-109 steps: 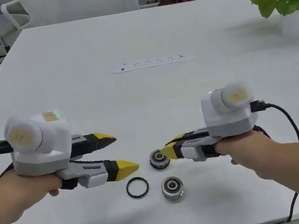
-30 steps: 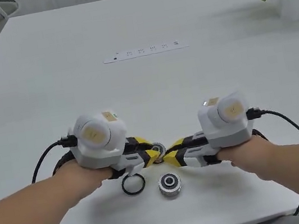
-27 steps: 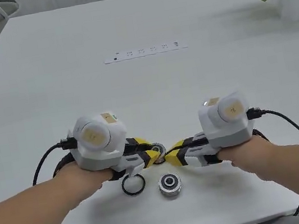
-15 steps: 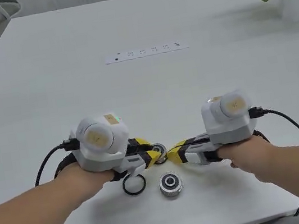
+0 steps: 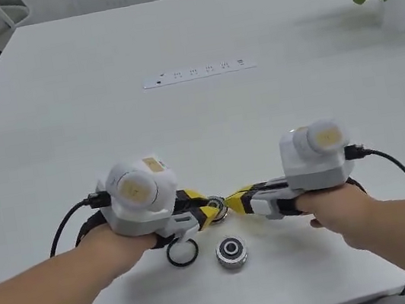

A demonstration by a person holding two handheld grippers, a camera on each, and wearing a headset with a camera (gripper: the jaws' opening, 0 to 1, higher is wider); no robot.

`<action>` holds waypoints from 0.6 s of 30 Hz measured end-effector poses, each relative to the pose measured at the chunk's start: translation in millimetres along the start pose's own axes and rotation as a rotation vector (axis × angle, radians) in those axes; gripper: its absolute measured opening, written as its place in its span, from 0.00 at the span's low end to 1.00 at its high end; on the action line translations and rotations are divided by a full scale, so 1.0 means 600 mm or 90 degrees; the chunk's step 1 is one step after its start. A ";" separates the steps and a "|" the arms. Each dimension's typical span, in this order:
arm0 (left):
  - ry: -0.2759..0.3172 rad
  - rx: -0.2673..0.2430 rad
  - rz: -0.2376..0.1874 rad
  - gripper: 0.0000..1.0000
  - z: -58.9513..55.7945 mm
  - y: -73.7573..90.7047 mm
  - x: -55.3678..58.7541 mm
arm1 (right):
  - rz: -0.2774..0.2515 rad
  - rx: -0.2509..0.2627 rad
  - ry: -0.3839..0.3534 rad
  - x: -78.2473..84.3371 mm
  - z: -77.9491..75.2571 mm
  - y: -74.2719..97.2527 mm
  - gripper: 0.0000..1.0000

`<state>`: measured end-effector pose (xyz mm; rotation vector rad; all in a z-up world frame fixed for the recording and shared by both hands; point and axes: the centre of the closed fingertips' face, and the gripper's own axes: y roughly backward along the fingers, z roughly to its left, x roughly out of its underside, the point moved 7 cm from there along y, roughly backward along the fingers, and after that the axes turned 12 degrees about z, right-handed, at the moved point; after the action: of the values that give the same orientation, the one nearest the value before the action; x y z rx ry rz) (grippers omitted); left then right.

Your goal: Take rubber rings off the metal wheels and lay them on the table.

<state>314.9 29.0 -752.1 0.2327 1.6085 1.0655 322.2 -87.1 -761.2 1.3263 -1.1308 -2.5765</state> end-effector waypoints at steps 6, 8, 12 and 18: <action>-0.002 0.000 0.000 0.12 0.001 0.000 0.000 | 0.003 -0.005 0.012 -0.003 0.005 0.001 0.00; -0.002 0.000 0.000 0.12 0.000 0.000 0.000 | 0.004 -0.007 0.017 -0.004 0.006 0.000 0.00; -0.004 0.003 0.001 0.12 -0.001 0.000 0.001 | 0.006 -0.013 0.024 -0.003 0.010 0.000 0.00; -0.006 0.006 0.002 0.12 -0.002 0.001 0.001 | 0.006 -0.022 0.025 -0.003 0.012 0.001 0.00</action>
<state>313.4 29.3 -752.3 0.2459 1.6047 1.0581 318.2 -82.7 -756.9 1.3549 -1.0778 -2.5394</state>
